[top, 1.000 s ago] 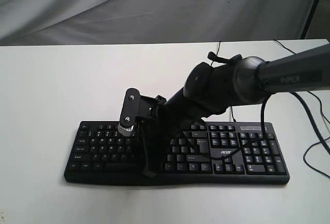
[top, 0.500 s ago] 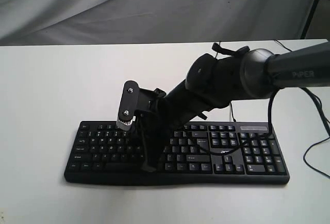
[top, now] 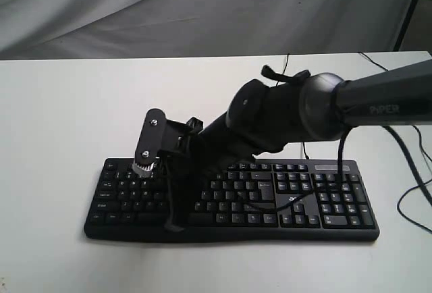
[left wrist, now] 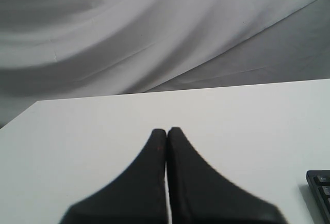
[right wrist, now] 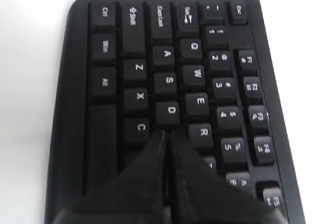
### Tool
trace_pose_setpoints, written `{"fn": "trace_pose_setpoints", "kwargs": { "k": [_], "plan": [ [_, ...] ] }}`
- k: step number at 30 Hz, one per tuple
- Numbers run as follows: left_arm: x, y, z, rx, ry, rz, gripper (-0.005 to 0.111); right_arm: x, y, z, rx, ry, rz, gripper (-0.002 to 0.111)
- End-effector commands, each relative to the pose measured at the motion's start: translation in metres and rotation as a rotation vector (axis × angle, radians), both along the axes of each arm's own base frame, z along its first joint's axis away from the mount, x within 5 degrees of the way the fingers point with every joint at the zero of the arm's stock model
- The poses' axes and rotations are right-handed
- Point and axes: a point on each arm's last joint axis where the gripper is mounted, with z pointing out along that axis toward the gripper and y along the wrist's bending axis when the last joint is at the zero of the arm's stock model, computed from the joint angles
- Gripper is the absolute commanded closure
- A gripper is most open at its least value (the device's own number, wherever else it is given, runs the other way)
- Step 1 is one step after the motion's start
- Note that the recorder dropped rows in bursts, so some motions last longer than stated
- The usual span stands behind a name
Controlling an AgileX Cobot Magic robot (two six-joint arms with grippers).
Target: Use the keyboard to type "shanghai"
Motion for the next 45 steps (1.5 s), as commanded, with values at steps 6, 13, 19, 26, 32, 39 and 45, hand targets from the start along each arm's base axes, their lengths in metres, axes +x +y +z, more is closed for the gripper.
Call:
{"fn": "trace_pose_setpoints", "kwargs": {
  "k": [6, 13, 19, 26, 32, 39, 45],
  "plan": [
    [0.000, 0.000, -0.001, -0.004, 0.003, -0.004, 0.106, 0.019, 0.038, 0.010, 0.090, 0.024, 0.024, 0.108],
    [0.000, 0.000, -0.001, -0.004, 0.003, -0.004, 0.106, 0.027, 0.054, 0.005, 0.061, 0.001, 0.030, 0.108],
    [0.000, 0.000, -0.001, -0.004, 0.003, -0.004, 0.106, 0.028, 0.053, -0.009, 0.033, 0.013, 0.024, 0.108],
    [0.000, 0.000, -0.001, -0.004, 0.003, -0.004, 0.106, 0.028, 0.060, -0.007, 0.044, -0.032, 0.011, 0.108],
    [0.000, 0.000, -0.001, -0.004, 0.003, -0.004, 0.106, 0.028, 0.060, -0.007, 0.043, -0.031, 0.014, 0.108],
    [0.000, 0.000, -0.001, -0.004, 0.003, -0.004, 0.106, 0.029, 0.062, -0.015, 0.055, -0.018, 0.006, 0.108],
    [0.000, 0.000, -0.001, -0.004, 0.003, -0.004, 0.106, 0.029, 0.062, -0.016, 0.053, -0.023, 0.004, 0.108]
  ]
}}
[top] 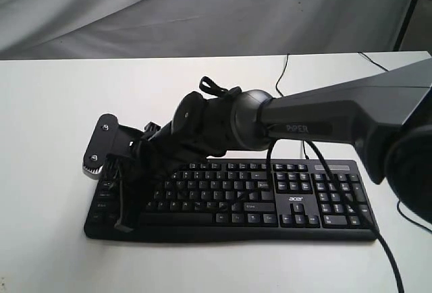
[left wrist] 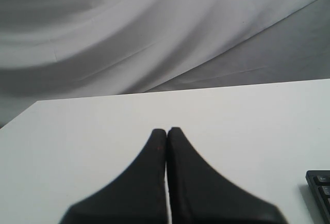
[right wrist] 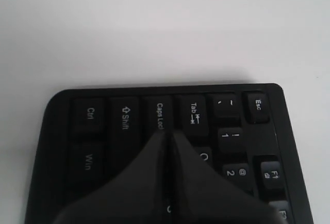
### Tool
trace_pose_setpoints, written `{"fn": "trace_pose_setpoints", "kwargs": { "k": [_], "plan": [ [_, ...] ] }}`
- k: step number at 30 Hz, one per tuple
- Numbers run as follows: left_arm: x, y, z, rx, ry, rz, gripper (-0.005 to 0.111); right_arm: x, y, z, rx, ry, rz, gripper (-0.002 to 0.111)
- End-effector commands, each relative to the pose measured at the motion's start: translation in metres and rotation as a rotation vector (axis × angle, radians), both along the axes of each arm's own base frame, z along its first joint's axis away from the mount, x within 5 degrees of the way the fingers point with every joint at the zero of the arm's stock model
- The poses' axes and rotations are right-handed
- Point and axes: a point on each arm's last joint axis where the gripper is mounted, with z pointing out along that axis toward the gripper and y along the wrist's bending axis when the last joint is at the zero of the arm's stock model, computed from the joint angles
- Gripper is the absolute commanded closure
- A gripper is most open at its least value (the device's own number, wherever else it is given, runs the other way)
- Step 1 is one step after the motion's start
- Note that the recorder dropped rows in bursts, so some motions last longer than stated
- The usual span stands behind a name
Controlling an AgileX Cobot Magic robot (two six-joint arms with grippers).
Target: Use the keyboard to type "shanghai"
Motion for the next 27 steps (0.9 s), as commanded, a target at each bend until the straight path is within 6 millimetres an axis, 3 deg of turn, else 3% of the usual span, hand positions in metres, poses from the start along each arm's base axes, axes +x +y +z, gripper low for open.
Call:
{"fn": "trace_pose_setpoints", "kwargs": {
  "k": [1, 22, 27],
  "plan": [
    [0.000, 0.000, -0.001, -0.004, 0.003, -0.004, 0.106, 0.002, 0.002, 0.003, 0.009, -0.013, -0.004, 0.108],
    [0.000, 0.000, -0.001, -0.004, 0.003, -0.004, 0.106, 0.002, 0.001, 0.003, 0.003, -0.017, 0.002, 0.108],
    [0.000, 0.000, -0.001, -0.004, 0.003, -0.004, 0.106, 0.003, 0.001, -0.010, -0.016, -0.009, -0.005, 0.108]
  ]
}}
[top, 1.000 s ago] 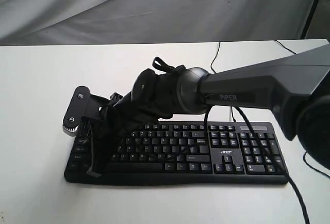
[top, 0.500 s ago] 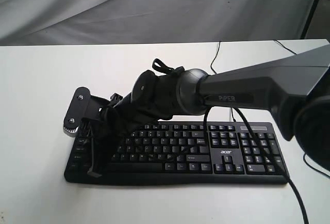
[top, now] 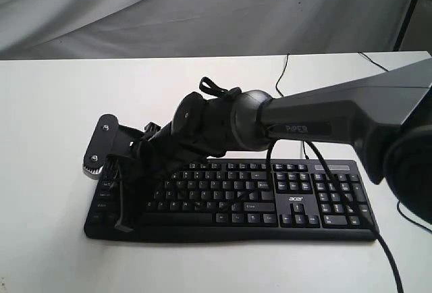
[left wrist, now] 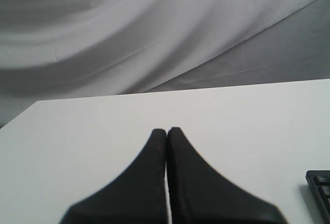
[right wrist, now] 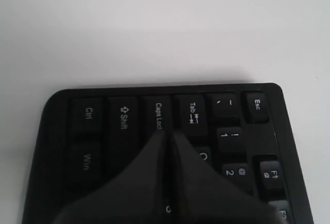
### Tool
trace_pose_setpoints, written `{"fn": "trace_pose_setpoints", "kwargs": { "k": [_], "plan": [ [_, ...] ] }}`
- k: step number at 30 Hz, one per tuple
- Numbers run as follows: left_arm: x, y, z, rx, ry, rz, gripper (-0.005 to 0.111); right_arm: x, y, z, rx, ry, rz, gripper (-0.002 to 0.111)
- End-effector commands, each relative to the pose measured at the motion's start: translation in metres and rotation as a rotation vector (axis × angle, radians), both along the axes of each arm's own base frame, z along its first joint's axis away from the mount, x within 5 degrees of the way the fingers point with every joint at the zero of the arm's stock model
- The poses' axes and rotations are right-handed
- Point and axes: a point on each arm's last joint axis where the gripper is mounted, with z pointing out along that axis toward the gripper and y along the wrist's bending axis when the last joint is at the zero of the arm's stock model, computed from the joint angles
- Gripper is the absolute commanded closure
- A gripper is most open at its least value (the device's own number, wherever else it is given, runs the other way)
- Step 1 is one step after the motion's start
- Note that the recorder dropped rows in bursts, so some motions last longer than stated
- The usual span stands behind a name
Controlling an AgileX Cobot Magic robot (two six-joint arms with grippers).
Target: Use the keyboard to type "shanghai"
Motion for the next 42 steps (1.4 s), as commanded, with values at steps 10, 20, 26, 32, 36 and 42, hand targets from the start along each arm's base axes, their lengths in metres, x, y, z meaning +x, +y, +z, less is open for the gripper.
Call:
{"fn": "trace_pose_setpoints", "kwargs": {
  "k": [10, 20, 26, 32, 36, 42],
  "plan": [
    [0.000, 0.000, -0.001, -0.004, 0.003, -0.004, 0.106, 0.001, 0.000, 0.013, -0.003, -0.040, 0.023, 0.108],
    [0.000, 0.000, -0.001, -0.004, 0.003, -0.004, 0.106, 0.000, -0.002, 0.020, -0.020, -0.050, 0.049, 0.108],
    [0.000, 0.000, -0.001, -0.004, 0.003, -0.004, 0.106, -0.003, -0.015, 0.044, -0.012, -0.028, 0.085, 0.108],
    [0.000, 0.000, -0.001, -0.004, 0.003, -0.004, 0.106, -0.004, -0.068, 0.061, -0.023, -0.037, -0.018, 0.108],
    [0.000, 0.000, -0.001, -0.004, 0.003, -0.004, 0.106, -0.008, -0.120, 0.076, 0.010, -0.042, -0.053, 0.108],
    [0.000, 0.000, -0.001, -0.004, 0.003, -0.004, 0.106, -0.023, -0.158, 0.097, 0.234, 0.082, 0.045, 0.108]
  ]
}}
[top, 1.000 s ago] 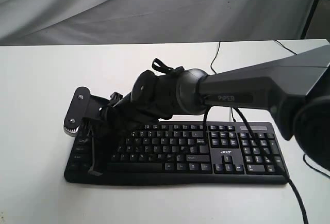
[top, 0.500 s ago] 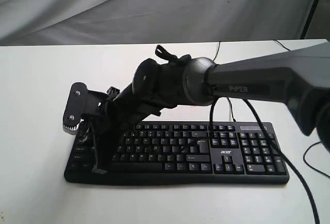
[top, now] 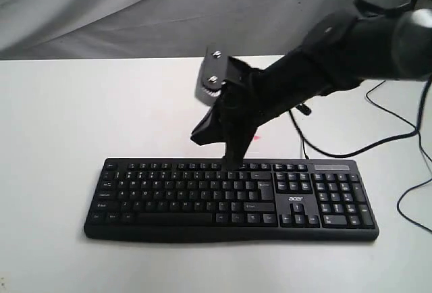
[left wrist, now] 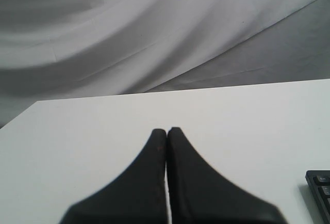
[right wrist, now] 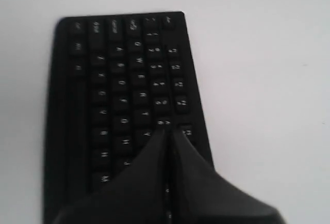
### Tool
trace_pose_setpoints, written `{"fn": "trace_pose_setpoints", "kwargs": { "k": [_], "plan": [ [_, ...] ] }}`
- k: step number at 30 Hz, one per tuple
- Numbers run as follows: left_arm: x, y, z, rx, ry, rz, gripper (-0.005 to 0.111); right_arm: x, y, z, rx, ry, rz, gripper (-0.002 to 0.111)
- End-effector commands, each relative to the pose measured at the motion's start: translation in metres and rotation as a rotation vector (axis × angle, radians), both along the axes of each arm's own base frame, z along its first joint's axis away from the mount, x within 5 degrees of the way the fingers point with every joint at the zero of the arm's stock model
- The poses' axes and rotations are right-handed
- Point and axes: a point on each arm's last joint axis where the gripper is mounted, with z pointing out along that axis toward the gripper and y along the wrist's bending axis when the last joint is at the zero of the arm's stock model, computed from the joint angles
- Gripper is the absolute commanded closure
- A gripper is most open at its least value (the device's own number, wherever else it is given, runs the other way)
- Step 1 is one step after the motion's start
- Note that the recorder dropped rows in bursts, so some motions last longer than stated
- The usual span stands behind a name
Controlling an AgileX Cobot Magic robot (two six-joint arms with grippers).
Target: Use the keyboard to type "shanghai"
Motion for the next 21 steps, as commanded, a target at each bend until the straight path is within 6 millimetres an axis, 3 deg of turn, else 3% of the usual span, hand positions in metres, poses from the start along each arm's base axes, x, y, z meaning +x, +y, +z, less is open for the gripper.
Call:
{"fn": "trace_pose_setpoints", "kwargs": {
  "k": [1, 4, 10, 21],
  "plan": [
    [0.000, 0.000, -0.001, -0.004, 0.003, -0.004, 0.106, -0.011, -0.018, 0.011, 0.128, 0.052, 0.045, 0.108],
    [0.000, 0.000, -0.001, -0.004, 0.003, -0.004, 0.106, -0.013, -0.022, -0.001, 0.088, 0.028, 0.042, 0.108],
    [0.000, 0.000, -0.001, -0.004, 0.003, -0.004, 0.106, -0.020, -0.010, -0.009, 0.121, -0.032, 0.085, 0.108],
    [0.000, 0.000, -0.001, -0.004, 0.003, -0.004, 0.106, -0.011, 0.005, -0.042, 0.022, -0.032, 0.024, 0.108]
  ]
}}
